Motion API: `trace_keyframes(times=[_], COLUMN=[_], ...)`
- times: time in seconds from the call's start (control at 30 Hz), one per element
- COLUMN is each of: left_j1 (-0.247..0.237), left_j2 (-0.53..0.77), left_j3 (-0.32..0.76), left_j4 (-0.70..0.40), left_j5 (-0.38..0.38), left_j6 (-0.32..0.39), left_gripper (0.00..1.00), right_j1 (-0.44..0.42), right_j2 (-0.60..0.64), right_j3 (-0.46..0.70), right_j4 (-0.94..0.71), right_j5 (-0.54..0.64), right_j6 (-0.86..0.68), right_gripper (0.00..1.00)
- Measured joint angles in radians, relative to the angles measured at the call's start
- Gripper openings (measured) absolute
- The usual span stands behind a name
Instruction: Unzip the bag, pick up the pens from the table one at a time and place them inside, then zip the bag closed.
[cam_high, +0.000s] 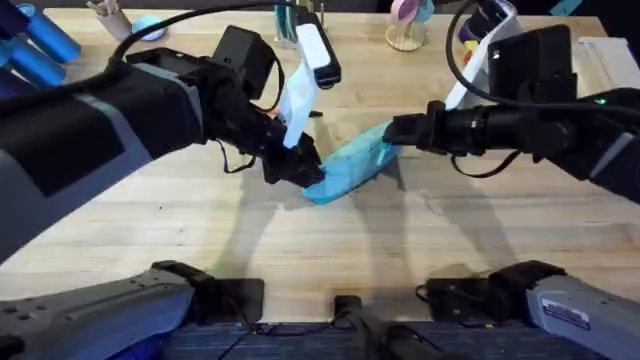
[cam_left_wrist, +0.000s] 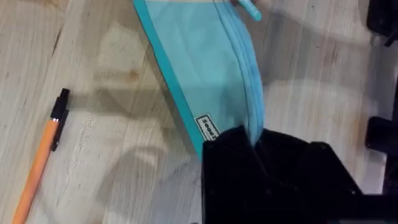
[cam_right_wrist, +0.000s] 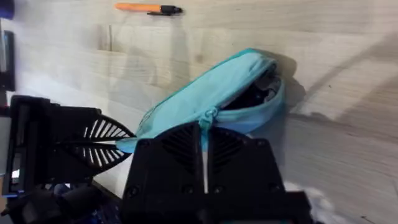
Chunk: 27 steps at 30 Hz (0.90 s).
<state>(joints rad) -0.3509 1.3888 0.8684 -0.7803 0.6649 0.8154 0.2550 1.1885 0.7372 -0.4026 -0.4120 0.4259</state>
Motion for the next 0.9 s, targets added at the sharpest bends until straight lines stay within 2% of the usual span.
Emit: trace_keyframes(times=[0.43, 0.9], left_j1=[0.0, 0.0], left_j2=[0.0, 0.0], left_j3=[0.0, 0.0], left_j4=[-0.001, -0.011], left_j5=[-0.001, 0.004], left_j6=[0.0, 0.0], left_gripper=[0.042, 0.042], right_j1=[0.027, 0.29], right_j2=[-0.001, -0.024], right_j3=[0.0, 0.0], right_j4=[0.003, 0.009], right_j5=[-0.113, -0.125], right_j6=[0.0, -0.09], right_gripper=[0.034, 0.032])
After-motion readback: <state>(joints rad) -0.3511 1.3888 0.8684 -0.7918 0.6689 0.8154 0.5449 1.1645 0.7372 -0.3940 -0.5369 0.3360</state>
